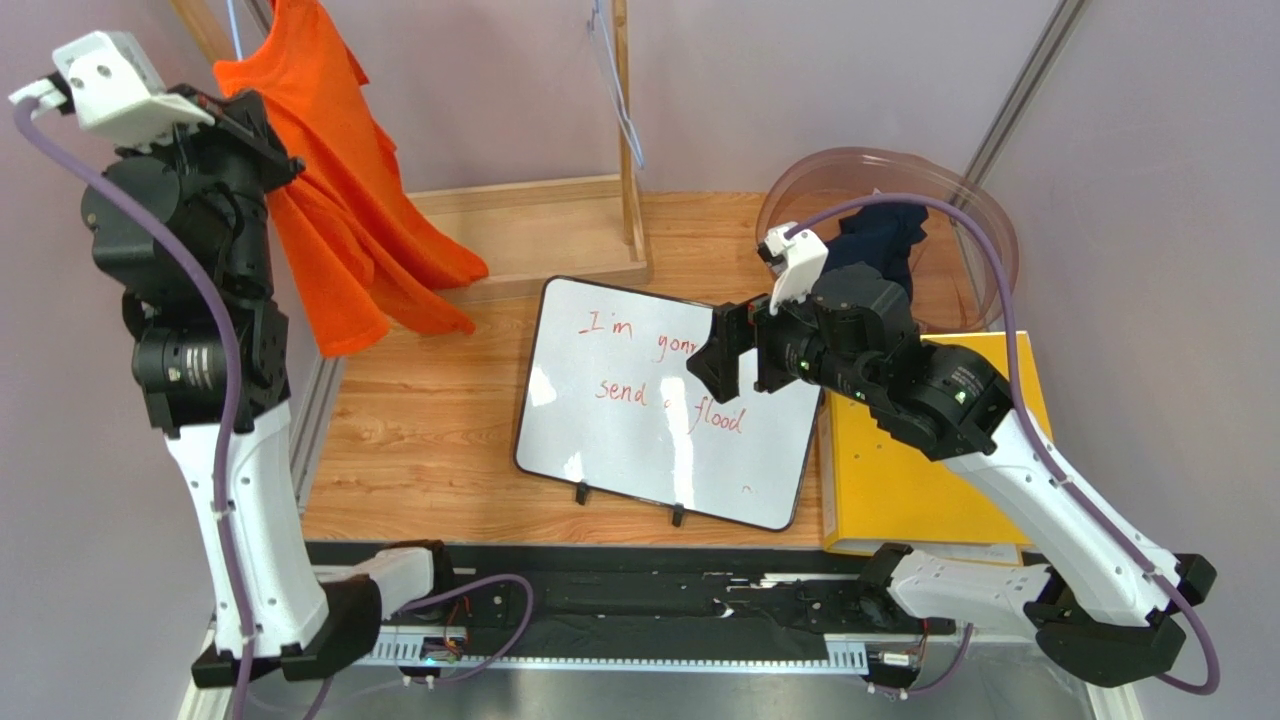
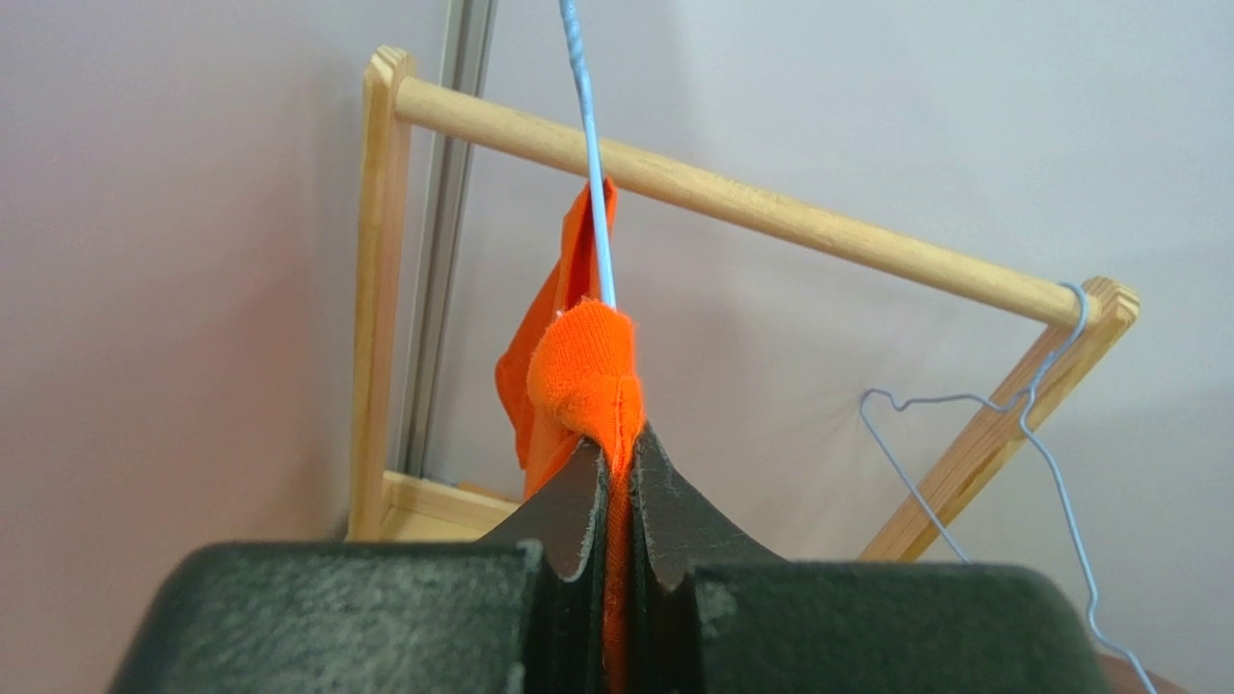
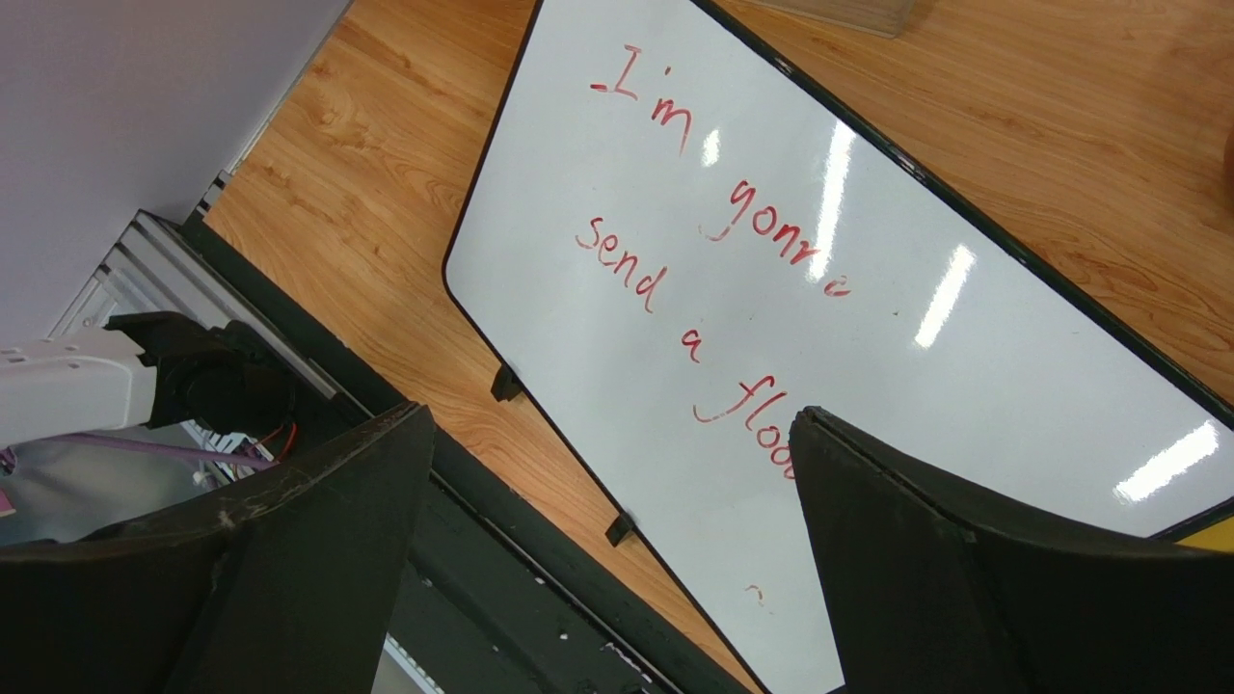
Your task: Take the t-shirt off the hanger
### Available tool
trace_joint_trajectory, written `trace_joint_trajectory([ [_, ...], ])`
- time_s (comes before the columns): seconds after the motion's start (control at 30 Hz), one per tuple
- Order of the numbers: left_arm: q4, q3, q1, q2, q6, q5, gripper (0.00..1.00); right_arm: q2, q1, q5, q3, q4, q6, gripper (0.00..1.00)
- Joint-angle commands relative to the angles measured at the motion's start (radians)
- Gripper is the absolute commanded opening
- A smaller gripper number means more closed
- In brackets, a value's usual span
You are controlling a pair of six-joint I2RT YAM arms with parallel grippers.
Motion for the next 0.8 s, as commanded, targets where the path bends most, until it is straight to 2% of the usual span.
trace_joint_trajectory([
  [0.0, 0.094, -0.141, 0.003, -0.115, 0.000, 0.007, 0.00, -0.003, 0.004, -0.014, -0.010, 0.061, -0.004, 1.00],
  [0.17, -0.008, -0.210, 0.005, -0.243, 0.000, 0.055, 0.00, 0.039, 0.006, -0.034, -0.009, 0.096, -0.013, 1.00],
  [0.23, -0.065, -0.234, 0.003, -0.281, 0.018, 0.124, 0.00, 0.056, 0.006, -0.077, 0.002, 0.128, -0.014, 1.00],
  [0.43, -0.098, -0.377, 0.003, -0.353, 0.037, 0.300, 0.00, 0.171, 0.007, -0.166, 0.063, 0.253, -0.020, 1.00],
  [0.57, -0.102, -0.432, 0.005, -0.355, 0.054, 0.345, 0.00, 0.276, 0.026, -0.194, 0.161, 0.314, -0.040, 1.00],
  [0.77, -0.104, -0.486, 0.005, -0.359, 0.080, 0.509, 0.00, 0.467, 0.046, -0.174, 0.384, 0.382, -0.094, 1.00],
])
